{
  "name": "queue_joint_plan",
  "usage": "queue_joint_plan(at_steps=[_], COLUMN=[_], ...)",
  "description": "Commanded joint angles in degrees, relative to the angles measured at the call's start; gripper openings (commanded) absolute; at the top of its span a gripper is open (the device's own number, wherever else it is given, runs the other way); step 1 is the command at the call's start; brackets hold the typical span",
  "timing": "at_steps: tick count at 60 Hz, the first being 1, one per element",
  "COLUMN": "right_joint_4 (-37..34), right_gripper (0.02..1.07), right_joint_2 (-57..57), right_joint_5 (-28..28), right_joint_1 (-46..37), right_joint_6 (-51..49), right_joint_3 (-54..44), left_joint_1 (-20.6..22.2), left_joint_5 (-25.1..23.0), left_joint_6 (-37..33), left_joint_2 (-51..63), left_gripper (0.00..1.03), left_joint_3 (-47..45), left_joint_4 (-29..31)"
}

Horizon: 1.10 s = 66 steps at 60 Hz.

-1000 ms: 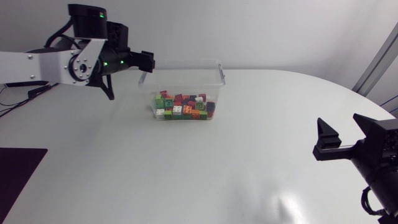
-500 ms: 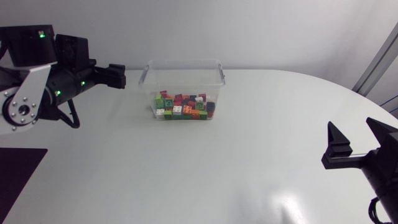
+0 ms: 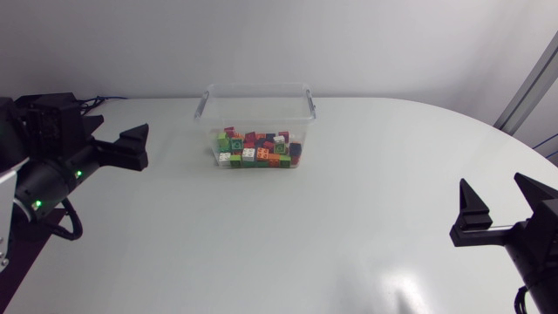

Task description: Place the duplo bricks in the container

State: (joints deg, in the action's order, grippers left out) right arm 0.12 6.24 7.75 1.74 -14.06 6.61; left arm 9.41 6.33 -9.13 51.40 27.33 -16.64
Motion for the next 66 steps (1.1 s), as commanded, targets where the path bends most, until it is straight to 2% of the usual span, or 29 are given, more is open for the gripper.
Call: queue_joint_plan(at_steps=[1, 28, 66], right_joint_4=[-1.17, -4.51, -1.67], right_gripper=[1.01, 1.02, 1.02], right_joint_2=[-1.41, -6.59, -6.36], right_joint_5=[0.43, 1.04, -4.66], right_joint_1=[-0.33, -0.42, -1.27], right_joint_6=[-1.49, -1.84, 8.47], right_joint_3=[-1.6, -3.18, -5.41], left_joint_1=[-0.53, -2.29, -6.91], left_joint_5=[0.09, 0.09, -4.07], left_joint_6=[-0.98, -1.25, 5.48], left_joint_2=[-3.06, -22.83, -41.36], left_gripper=[0.98, 0.96, 0.93], left_joint_3=[-3.6, -18.1, -24.09], left_joint_4=[-1.2, -0.58, 10.59])
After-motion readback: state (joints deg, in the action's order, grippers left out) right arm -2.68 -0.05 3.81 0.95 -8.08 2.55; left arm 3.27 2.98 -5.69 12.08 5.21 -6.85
